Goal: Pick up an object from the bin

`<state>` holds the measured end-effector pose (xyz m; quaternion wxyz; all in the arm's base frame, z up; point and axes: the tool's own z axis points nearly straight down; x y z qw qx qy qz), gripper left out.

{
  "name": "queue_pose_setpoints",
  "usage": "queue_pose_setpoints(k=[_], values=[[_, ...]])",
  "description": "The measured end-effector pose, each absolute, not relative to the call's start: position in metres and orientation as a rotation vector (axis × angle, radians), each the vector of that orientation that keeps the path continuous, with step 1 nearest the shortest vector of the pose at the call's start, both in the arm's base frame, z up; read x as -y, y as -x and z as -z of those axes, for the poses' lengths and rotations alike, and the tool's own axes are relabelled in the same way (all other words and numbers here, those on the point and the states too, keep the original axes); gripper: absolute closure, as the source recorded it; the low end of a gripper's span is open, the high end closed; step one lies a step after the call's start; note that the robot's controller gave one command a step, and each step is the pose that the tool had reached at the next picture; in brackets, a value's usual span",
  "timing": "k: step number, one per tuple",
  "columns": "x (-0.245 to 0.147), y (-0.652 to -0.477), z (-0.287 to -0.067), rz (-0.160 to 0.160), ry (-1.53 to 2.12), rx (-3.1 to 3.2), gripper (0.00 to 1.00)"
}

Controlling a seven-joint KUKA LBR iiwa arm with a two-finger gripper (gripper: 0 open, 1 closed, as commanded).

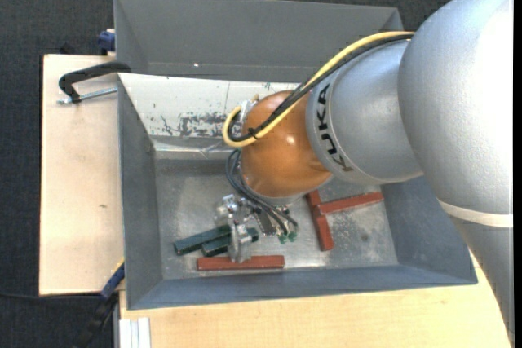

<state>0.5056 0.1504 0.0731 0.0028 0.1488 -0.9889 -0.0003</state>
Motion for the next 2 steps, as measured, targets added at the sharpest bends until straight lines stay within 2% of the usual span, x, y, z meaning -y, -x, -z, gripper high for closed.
queue_pose_setpoints(k=[1,2], values=[[-0.150,-0.506,-0.073,0.001,-0.466,3.101,1.00],[-0.155,-0.533,-0.212,0.003,-0.538,3.101,1.00]])
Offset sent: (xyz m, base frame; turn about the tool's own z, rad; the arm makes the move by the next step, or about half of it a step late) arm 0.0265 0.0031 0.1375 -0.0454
